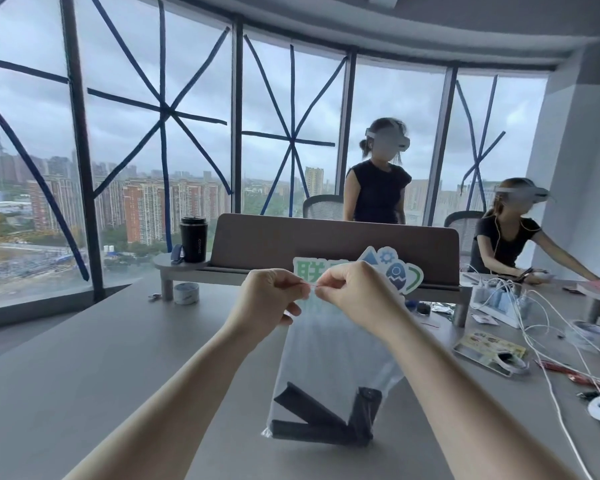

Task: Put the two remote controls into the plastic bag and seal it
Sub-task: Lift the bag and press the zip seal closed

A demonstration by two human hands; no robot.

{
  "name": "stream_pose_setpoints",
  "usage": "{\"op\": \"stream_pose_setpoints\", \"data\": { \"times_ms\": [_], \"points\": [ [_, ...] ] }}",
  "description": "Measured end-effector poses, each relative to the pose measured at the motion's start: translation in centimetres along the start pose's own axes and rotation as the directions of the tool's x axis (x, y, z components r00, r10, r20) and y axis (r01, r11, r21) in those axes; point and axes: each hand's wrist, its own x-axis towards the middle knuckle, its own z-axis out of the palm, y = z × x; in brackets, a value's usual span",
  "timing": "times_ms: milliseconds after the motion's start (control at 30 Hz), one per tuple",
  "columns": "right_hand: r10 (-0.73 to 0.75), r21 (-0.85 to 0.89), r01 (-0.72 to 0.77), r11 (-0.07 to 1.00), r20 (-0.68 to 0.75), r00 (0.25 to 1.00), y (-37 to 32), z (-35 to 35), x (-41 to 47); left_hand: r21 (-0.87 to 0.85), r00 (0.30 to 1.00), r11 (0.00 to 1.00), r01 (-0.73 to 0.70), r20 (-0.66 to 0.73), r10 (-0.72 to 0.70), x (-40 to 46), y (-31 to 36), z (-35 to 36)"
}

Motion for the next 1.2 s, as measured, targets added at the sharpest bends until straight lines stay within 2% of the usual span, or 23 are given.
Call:
{"op": "stream_pose_setpoints", "data": {
  "times_ms": [233,533,700,933,1200],
  "points": [
    [-0.022,0.009,0.022,1.000,0.029,0.999,-0.2,-0.2,0.5,0.154,0.998,0.986,-0.062,-0.010,0.064,0.5,0.4,0.2],
    [-0.053,-0.030,0.054,0.998,0.028,0.998,-0.8,0.3,0.3,0.311,0.981,0.942,-0.126,-0.103,0.165,0.7,-0.1,0.6],
    [-0.087,-0.151,0.081,0.985,-0.037,0.996,-0.4,0.2,-0.2,0.276,0.957,0.953,-0.124,-0.220,0.188,0.9,-0.8,0.3],
    [-0.110,-0.269,0.102,0.958,-0.015,0.994,1.6,-0.2,-1.1,0.239,0.931,0.966,-0.097,-0.320,0.173,1.6,-2.2,-1.8],
    [-0.147,-0.329,0.144,0.933,0.013,0.989,2.3,-1.0,-2.0,0.209,0.898,0.972,-0.102,-0.402,0.181,2.0,-3.1,-5.1]
  ]
}}
